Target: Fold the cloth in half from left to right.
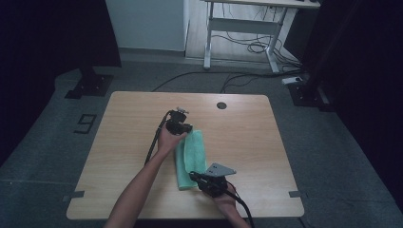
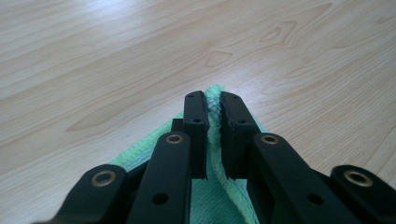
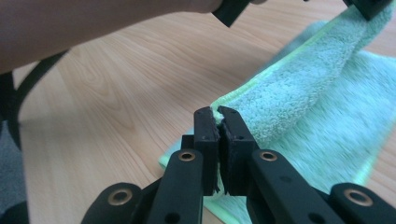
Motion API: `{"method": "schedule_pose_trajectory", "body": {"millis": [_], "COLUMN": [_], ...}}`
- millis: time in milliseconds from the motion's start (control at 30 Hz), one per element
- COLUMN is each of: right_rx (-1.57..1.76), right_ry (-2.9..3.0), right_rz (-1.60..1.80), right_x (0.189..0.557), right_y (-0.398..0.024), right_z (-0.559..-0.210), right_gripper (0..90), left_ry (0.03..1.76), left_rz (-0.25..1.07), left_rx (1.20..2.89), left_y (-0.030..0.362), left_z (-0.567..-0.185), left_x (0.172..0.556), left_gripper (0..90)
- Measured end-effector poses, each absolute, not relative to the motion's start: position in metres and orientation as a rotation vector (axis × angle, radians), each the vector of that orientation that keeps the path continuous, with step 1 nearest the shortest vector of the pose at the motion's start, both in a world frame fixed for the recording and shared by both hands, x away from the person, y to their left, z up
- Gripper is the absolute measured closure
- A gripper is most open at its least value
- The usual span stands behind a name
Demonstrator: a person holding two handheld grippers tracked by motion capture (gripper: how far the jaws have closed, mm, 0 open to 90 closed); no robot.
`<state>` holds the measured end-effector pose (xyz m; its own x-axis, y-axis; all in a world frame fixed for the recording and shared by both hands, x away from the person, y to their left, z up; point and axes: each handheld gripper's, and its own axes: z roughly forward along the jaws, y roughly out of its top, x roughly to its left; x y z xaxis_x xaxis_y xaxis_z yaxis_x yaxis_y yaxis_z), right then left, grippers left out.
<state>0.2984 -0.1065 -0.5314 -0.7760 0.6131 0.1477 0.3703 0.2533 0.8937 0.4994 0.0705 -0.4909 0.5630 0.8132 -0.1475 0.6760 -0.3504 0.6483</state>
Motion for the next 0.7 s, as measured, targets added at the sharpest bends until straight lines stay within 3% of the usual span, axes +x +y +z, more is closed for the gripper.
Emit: {"method": "schedule_pose_trajectory", "body": {"millis": [700], "right_rx": [1.019], "right_ry": [2.279], "right_rz": [1.473], "right_x": [0.303], "right_y": [-0.125], "right_z": [-0.541], "right_gripper": [82.8], "left_ry": [1.249], "left_rz": [0.268], "left_rx": [2.128], "left_y": [0.061], "left_z": [-0.511], "left_x": [0.516], "left_gripper": [76.5]}}
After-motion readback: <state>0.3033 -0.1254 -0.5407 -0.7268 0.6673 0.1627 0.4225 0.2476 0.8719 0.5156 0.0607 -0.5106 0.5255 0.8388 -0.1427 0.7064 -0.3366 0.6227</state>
